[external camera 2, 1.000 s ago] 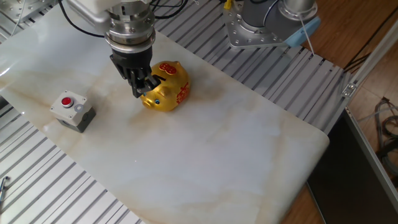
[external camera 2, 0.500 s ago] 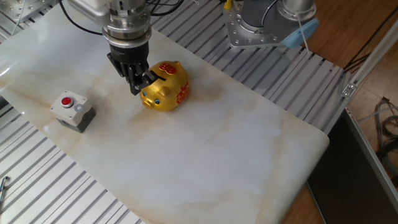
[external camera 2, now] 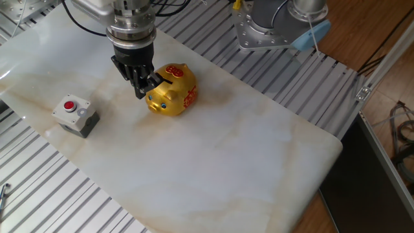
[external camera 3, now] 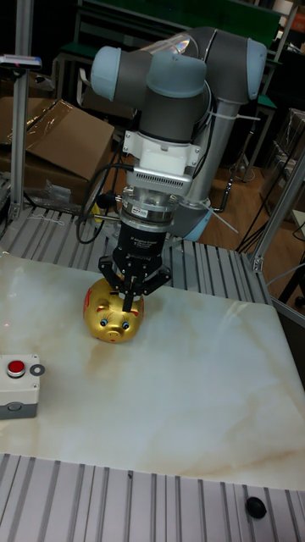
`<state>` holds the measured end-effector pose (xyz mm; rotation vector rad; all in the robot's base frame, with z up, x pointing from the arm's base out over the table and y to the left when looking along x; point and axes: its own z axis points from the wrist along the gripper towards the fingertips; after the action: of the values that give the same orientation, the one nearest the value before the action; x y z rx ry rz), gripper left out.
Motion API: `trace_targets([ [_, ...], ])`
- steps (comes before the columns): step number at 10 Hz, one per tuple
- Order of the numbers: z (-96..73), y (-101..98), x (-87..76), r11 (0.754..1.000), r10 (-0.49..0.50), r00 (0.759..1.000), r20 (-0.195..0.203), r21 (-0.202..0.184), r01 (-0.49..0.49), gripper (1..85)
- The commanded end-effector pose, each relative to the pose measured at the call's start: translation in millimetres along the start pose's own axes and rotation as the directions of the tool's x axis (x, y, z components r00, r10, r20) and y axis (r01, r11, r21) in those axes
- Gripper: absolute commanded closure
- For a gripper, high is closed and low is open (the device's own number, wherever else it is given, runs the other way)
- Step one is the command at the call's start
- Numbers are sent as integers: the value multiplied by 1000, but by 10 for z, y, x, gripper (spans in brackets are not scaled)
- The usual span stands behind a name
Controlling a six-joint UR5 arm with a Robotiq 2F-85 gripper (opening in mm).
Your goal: Drop coins into a piggy bank
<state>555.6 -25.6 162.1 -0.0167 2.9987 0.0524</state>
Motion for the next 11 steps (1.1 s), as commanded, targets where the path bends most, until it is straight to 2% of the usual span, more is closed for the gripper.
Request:
trace_targets([
  [1,-9,30,-8,1000,11,1000,3,-17,-11,847],
  [4,-7,36,-9,1000,13,1000,5,-20,-13,847],
  [5,-7,20,-21,1000,17,1000,9,-14,-17,847],
  [6,-8,-71,-55,1000,11,1000,23,21,-12,847],
  [7,-8,-51,-63,1000,5,1000,26,13,-5,847],
  [8,-7,44,23,999,23,1000,-8,-23,-23,847],
  [9,-9,-2,122,999,48,998,-46,-3,-48,847],
  [11,-10,46,129,995,100,994,-50,-19,-101,847],
])
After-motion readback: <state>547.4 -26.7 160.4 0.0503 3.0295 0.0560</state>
